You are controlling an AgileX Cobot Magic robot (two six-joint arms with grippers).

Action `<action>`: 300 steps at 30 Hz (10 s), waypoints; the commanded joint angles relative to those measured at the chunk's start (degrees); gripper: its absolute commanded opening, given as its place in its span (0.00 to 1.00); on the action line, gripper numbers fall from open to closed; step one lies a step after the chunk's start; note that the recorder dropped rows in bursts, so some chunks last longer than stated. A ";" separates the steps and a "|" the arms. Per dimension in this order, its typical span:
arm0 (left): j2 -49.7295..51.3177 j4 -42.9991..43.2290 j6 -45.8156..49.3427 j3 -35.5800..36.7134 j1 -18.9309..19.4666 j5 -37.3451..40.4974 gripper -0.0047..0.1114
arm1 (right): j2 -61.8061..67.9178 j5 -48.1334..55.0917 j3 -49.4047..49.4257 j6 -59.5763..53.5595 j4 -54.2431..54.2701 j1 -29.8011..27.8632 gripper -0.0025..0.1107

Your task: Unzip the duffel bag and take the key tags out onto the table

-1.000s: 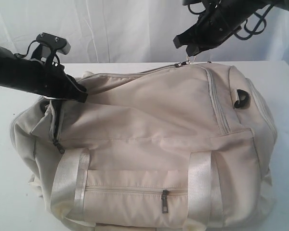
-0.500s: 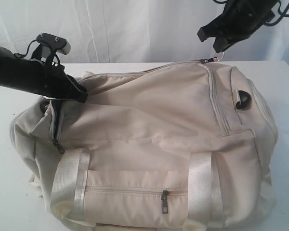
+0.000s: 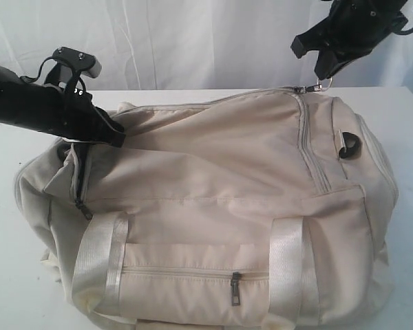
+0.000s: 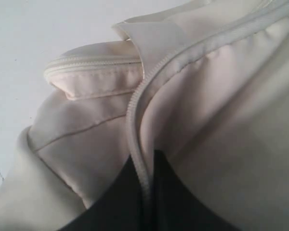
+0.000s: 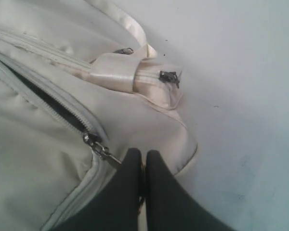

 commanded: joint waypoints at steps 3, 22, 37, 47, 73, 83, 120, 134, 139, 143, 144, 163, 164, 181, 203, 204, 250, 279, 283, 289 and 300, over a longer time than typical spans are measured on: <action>-0.51 1.26 -0.35 1.02 0.81 0.63 0.04 | -1.85 1.23 5.98 1.85 -6.51 -0.83 0.02; -1.33 1.25 0.65 -0.35 0.69 3.33 0.06 | -7.82 -8.60 15.69 3.73 -3.43 -0.83 0.02; -3.56 -0.87 4.29 -13.18 -1.51 24.23 0.50 | -7.37 -20.18 15.69 1.42 7.97 -0.83 0.02; -3.45 -3.98 16.83 -13.42 -15.37 -0.92 0.50 | -7.37 -19.32 15.69 1.42 10.34 -0.83 0.02; 12.50 -10.90 25.13 -26.50 -21.64 -1.03 0.50 | -12.92 -19.73 27.72 2.29 7.12 -0.83 0.02; 17.52 -10.75 42.64 -31.51 -23.84 -1.48 0.67 | -13.29 -20.66 27.72 2.42 6.64 -0.83 0.02; 16.77 -17.69 32.62 -33.79 -23.84 0.57 0.04 | -13.17 -27.43 29.69 2.42 6.19 -0.83 0.02; 16.46 -16.18 27.06 -33.68 -23.84 -1.83 0.04 | -13.17 -21.90 29.69 2.42 7.84 -0.70 0.02; 16.46 -16.18 26.81 -33.68 -23.84 -1.87 0.04 | -13.17 -21.79 30.46 2.42 7.73 -0.70 0.02; 16.46 -16.18 26.84 -33.78 -23.84 -2.14 0.04 | -13.17 -21.55 32.24 2.42 7.84 -0.70 0.02; 16.46 -16.18 26.84 -33.78 -23.84 -2.14 0.04 | -13.17 -21.55 32.67 3.17 7.84 -0.70 0.02; 16.46 -16.18 26.67 -33.78 -22.62 -4.98 0.04 | -22.10 -17.16 37.22 3.32 8.59 -0.70 0.02; 16.46 -16.18 26.67 -33.78 -22.62 -4.98 0.04 | -22.85 -17.16 37.45 3.32 8.54 -0.70 0.02; 16.56 -14.48 26.67 -33.78 -22.59 -7.75 0.04 | -26.96 -17.90 37.69 1.17 13.07 -0.70 0.02; 16.67 -14.27 26.63 -33.78 -22.59 11.60 0.04 | -22.43 -34.21 37.69 1.17 12.98 -0.70 0.02; 16.67 -14.27 26.63 -33.78 -22.59 11.60 0.04 | -22.43 -34.11 37.69 1.17 12.98 -0.70 0.02; 19.84 -26.02 28.35 -33.78 -20.90 0.71 0.04 | -40.62 -38.62 53.67 1.44 9.84 3.82 0.03; 17.52 -20.07 26.16 -33.78 -20.53 2.61 0.04 | -25.27 -51.41 50.89 -14.79 5.28 3.82 0.02; 17.52 -20.07 25.53 -33.78 -20.04 2.74 0.04 | -29.62 -49.23 50.89 -10.05 5.28 3.82 0.02; 17.52 -20.07 24.99 -33.78 -19.42 2.99 0.04 | -34.54 -43.24 50.89 -4.92 5.31 3.82 0.02; 17.52 -20.07 24.99 -33.78 -19.21 1.98 0.04 | -35.46 -30.08 50.89 2.02 7.16 3.82 0.02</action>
